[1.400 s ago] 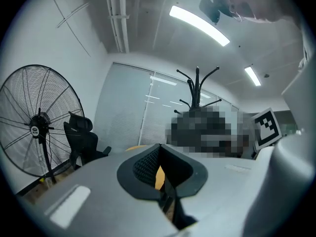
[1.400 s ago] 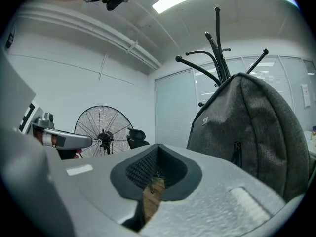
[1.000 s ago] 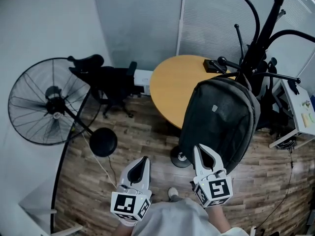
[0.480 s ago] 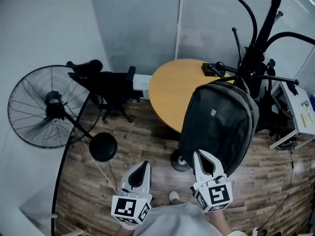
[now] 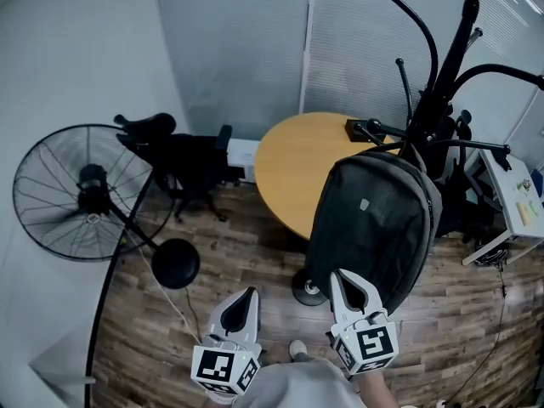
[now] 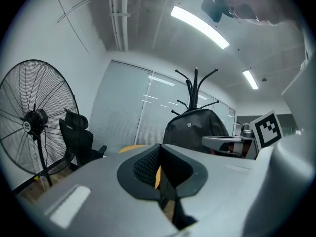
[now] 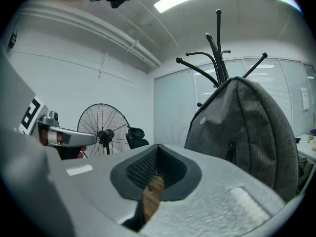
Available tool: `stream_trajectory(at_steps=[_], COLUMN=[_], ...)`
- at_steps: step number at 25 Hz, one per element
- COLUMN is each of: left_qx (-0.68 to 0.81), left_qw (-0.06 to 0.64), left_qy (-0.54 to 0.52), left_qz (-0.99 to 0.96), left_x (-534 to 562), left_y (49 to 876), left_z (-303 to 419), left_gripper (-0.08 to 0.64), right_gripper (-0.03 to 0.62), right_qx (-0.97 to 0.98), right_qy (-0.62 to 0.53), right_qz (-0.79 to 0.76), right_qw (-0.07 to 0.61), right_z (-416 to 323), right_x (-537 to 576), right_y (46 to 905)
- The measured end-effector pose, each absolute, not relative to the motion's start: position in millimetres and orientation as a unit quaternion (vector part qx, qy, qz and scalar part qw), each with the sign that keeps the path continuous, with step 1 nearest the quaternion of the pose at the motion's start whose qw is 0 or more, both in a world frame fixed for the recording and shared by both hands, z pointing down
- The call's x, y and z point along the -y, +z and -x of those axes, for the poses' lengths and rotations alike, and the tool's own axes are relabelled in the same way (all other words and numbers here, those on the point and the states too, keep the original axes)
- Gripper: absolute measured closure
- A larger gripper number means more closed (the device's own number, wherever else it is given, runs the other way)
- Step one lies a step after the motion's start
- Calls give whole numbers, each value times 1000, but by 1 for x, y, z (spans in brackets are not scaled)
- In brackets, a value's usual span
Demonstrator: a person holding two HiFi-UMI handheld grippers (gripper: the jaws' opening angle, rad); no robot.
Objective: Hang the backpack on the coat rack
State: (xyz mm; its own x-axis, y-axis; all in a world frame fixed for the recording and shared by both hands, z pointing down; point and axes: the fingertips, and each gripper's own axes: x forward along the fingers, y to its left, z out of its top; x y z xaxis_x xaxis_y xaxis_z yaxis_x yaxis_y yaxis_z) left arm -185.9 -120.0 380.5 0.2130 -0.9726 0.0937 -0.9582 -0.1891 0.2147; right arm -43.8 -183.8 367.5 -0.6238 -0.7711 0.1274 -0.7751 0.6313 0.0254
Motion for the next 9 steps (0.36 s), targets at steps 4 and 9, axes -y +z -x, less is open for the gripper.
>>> stream_trajectory(at_steps=[4,9], left_qx=[628,625], left_qw=[120,124], left_qy=[-29,-27], left_qz=[-769,-770], left_x=[120,120], left_y=[379,381], left_z=[185,186], left_gripper=[543,543], right_gripper=[592,592], right_qx=[899,897], right_qy=[26,32], right_qz=[-432,-434], right_qw=[68,74], right_z=[41,40], right_x=[183,181], right_y=[373,378])
